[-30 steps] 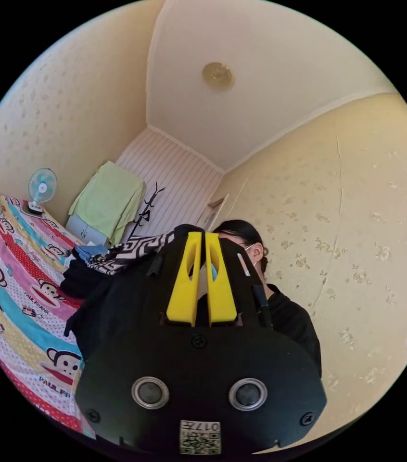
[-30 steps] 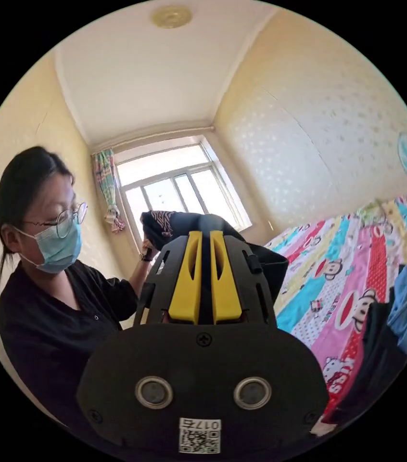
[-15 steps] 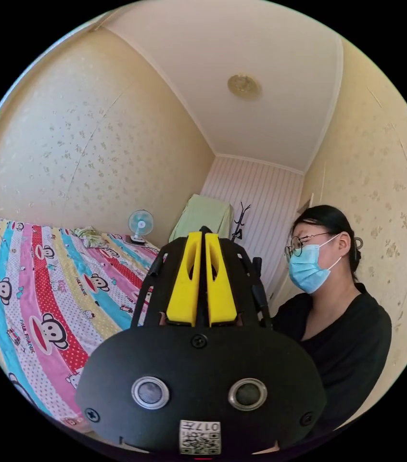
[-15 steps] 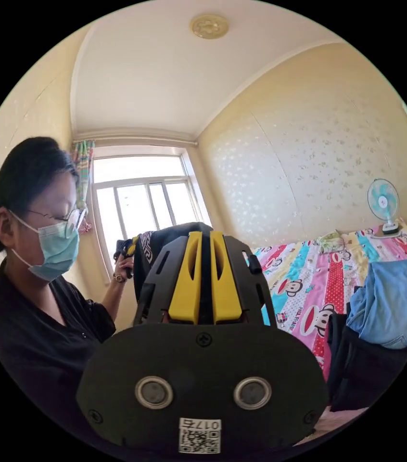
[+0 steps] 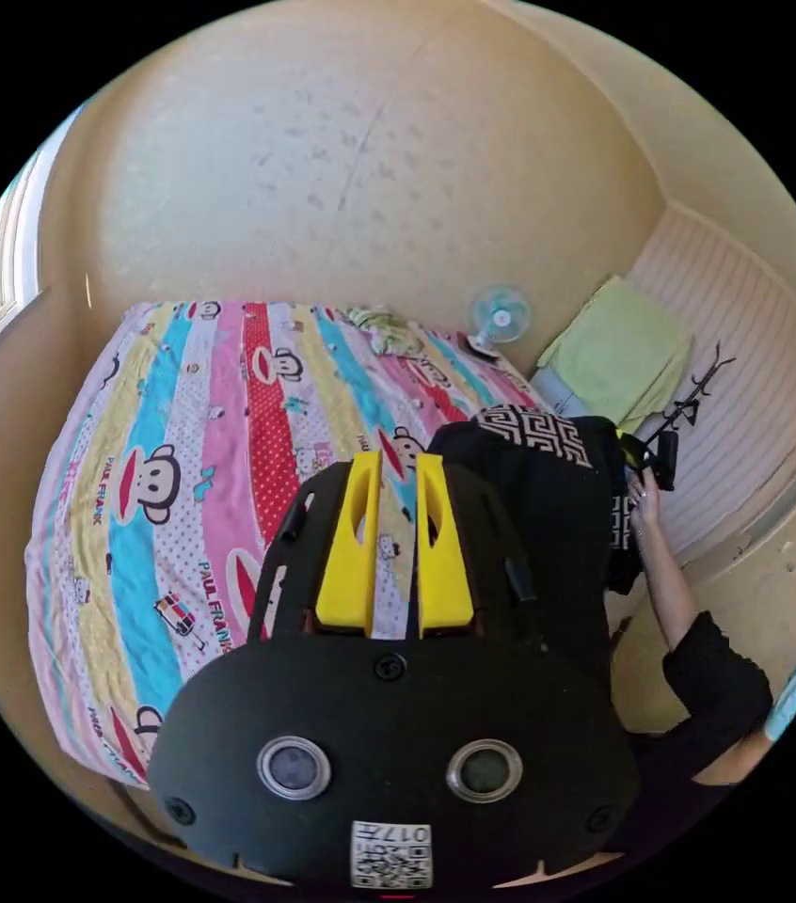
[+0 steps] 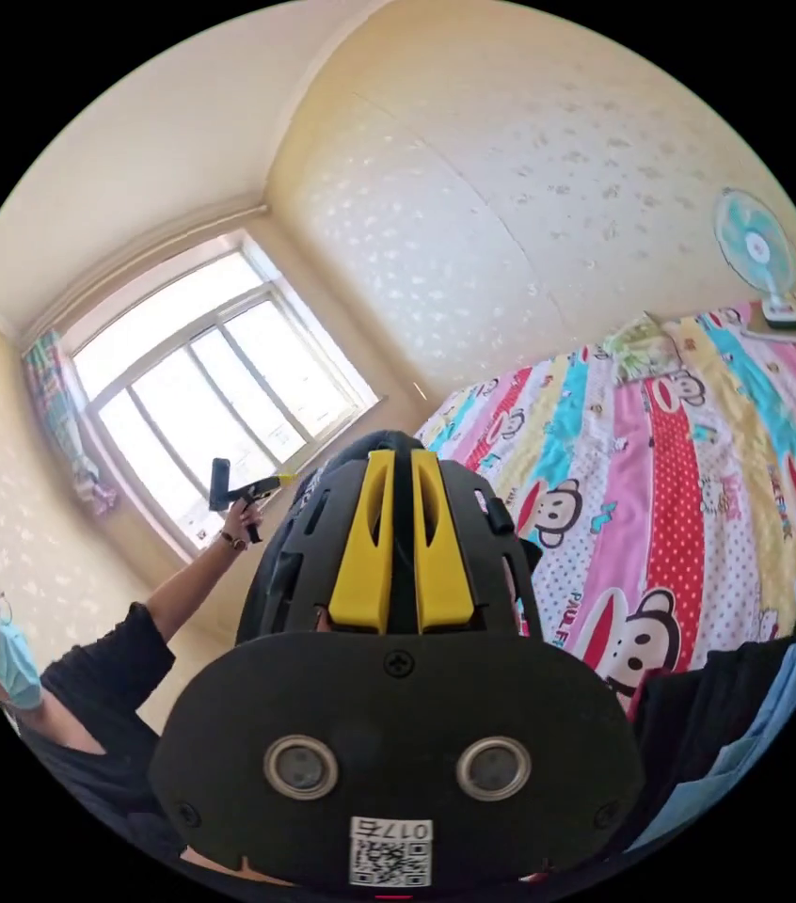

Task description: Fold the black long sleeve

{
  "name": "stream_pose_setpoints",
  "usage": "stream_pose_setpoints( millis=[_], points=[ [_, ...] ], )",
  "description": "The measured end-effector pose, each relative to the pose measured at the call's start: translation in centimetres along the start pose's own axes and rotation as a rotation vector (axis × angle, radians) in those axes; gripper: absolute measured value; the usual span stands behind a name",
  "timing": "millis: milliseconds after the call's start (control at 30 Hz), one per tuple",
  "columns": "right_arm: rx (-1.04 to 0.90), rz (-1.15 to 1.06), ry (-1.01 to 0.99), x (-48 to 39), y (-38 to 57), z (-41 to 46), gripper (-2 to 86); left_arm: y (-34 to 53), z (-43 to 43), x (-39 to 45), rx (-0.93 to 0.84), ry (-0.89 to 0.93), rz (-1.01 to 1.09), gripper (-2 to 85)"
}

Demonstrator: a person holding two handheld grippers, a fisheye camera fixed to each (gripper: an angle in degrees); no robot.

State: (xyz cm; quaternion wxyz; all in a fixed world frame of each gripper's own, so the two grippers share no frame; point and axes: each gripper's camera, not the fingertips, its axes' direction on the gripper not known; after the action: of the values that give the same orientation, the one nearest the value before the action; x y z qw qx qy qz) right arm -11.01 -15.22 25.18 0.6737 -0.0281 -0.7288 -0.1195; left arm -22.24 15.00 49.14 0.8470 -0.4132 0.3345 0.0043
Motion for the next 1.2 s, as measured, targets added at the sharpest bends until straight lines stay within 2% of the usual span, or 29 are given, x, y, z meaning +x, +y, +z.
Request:
stream_pose_setpoints(
  millis=[133, 233, 367, 433, 500, 567, 633, 700, 767, 833, 900, 967, 1133, 1200],
  points=[
    [-0.173, 0.026, 0.207, 3.6, 4.2, 4.0, 10.7, 5.9, 6.1, -3.1, -0.043, 0.158, 0.031, 10.9],
    [-0.303, 0.050, 0.306, 6.7, 9.0, 5.5, 13.4, 13.2, 11.2, -2.6, -0.182, 0.290, 0.082, 12.0],
    [-0.350, 0.115, 0.180, 9.4, 13.5, 6.1, 14.7, 22.6, 16.1, 1.8, -0.327, 0.486, 0.112, 13.4],
    [-0.347, 0.101, 0.105, 9.3, 14.5, 7.3, 14.2, 25.4, 17.5, 3.7, -0.331, 0.543, 0.090, 13.6],
    [-0.378, 0.097, 0.138, 9.2, 14.3, 9.2, 13.6, 28.4, 19.4, 5.8, -0.316, 0.621, 0.051, 14.0],
    [-0.482, 0.119, 0.216, 9.8, 13.7, 12.0, 12.2, 30.4, 20.0, 6.8, -0.290, 0.629, 0.018, 14.3],
    [-0.605, 0.081, 0.291, 9.7, 12.3, 14.3, 4.9, 32.6, 19.0, 6.9, -0.201, 0.627, -0.055, 14.4],
    [-0.610, 0.021, 0.358, 8.4, 10.1, 13.7, 4.1, 35.9, 16.7, 6.3, -0.090, 0.662, -0.135, 13.7],
    [-0.520, -0.015, 0.449, 6.5, 7.2, 10.6, 3.8, 38.0, 14.9, 5.3, -0.050, 0.672, -0.185, 13.4],
    [-0.266, -0.001, 0.627, 4.1, 3.6, 3.1, 3.8, 39.9, 13.0, 4.1, -0.022, 0.634, -0.229, 13.3],
    [-0.022, 0.017, 0.665, 2.3, 3.1, -3.4, 4.3, 41.3, 10.8, 2.8, 0.002, 0.557, -0.245, 13.5],
    [0.058, -0.002, 0.631, 1.4, 3.5, -6.6, 6.0, 41.6, 10.1, 2.2, -0.007, 0.525, -0.233, 13.7],
    [-0.344, 0.086, 0.575, 4.6, 8.2, -0.6, 16.1, 41.1, 11.3, 2.4, -0.017, 0.497, -0.229, 15.3],
    [-0.417, 0.088, 0.535, 5.6, 11.3, 2.0, 16.5, 40.0, 14.1, 3.9, -0.079, 0.500, -0.199, 14.7]
  ],
)
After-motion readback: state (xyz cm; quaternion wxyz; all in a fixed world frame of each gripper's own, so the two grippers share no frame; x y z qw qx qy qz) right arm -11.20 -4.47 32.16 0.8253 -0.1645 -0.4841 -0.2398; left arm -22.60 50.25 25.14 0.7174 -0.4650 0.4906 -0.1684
